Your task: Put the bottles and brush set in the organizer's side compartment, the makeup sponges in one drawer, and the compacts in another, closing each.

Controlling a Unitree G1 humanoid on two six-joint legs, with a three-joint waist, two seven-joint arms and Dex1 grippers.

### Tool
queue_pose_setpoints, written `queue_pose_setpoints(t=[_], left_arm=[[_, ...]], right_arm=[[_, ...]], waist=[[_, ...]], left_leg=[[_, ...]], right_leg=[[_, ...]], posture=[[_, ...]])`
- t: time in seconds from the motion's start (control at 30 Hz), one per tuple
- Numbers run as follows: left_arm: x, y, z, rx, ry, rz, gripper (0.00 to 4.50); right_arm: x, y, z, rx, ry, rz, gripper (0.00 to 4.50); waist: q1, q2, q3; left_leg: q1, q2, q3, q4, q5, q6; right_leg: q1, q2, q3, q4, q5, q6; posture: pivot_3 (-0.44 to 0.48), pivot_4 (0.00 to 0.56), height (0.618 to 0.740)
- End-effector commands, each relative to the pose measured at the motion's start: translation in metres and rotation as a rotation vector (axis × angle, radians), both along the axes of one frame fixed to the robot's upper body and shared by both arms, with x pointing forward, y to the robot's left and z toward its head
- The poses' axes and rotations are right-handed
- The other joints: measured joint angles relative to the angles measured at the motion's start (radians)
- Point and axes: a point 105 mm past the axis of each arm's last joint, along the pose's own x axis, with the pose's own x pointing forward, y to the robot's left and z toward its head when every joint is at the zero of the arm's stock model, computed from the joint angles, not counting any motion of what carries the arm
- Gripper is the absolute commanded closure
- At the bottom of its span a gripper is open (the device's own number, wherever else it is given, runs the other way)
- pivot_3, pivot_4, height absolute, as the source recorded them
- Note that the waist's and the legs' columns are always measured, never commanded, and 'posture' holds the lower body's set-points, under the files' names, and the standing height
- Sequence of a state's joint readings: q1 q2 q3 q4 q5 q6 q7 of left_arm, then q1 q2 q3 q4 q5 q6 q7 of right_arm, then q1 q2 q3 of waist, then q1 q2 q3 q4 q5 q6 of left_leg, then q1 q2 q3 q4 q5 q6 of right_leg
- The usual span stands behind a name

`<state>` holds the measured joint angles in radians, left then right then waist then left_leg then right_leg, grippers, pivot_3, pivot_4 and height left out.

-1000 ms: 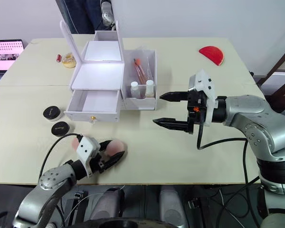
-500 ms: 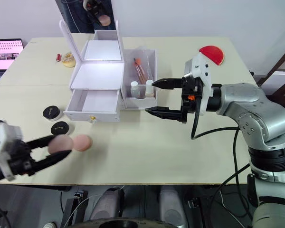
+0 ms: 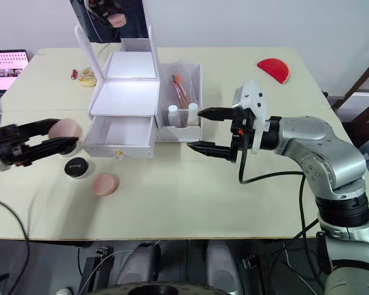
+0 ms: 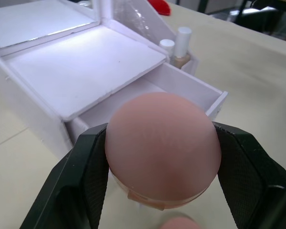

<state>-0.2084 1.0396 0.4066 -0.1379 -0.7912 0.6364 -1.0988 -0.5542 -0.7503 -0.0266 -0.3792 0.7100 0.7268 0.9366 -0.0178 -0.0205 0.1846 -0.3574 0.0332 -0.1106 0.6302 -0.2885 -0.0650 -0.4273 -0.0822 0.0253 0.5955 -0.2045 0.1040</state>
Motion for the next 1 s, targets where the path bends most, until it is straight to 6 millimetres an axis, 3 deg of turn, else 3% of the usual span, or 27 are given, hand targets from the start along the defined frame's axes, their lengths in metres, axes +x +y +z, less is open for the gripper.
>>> queue_pose_setpoints(t=[0.03, 0.3, 0.6, 1.0], left_arm=[[0.012, 0.001, 0.006, 0.077, -0.012, -0.064, 1.84], [0.044, -0.014, 0.008, 0.143, 0.02, -0.217, 1.84], [0.052, -0.021, -0.017, 0.157, 0.07, -0.255, 1.84], [0.058, -0.023, -0.022, 0.159, 0.082, -0.252, 1.84]], right_arm=[[-0.005, 0.004, 0.009, 0.014, -0.065, 0.003, 0.0], [-0.009, 0.003, 0.005, 0.033, -0.072, -0.043, 0.0], [-0.01, -0.001, 0.003, 0.034, -0.07, -0.084, 0.0], [-0.008, -0.004, 0.003, 0.038, -0.073, -0.117, 0.0]], waist=[[-0.003, 0.0, 0.0], [0.0, 0.0, 0.0], [-0.001, 0.0, 0.0], [-0.001, 0.0, 0.0]], left_leg=[[0.0, 0.0, 0.0, 0.0, 0.0, 0.0], [-0.001, 0.0, 0.0, 0.0, 0.0, 0.0], [-0.001, 0.0, -0.001, 0.0, 0.0, 0.0], [0.0, 0.0, -0.001, 0.001, 0.0, 0.0]], right_leg=[[0.0, 0.0, 0.0, 0.0, 0.0, 0.0], [0.0, 0.0, 0.0, 0.0, 0.0, 0.001], [0.0, 0.0, 0.0, 0.001, -0.001, 0.003], [0.001, 0.0, 0.0, 0.003, -0.001, 0.002]], posture=[[0.0, 0.15, 0.739], [0.0, 0.15, 0.739], [0.0, 0.15, 0.739], [0.0, 0.15, 0.739]])
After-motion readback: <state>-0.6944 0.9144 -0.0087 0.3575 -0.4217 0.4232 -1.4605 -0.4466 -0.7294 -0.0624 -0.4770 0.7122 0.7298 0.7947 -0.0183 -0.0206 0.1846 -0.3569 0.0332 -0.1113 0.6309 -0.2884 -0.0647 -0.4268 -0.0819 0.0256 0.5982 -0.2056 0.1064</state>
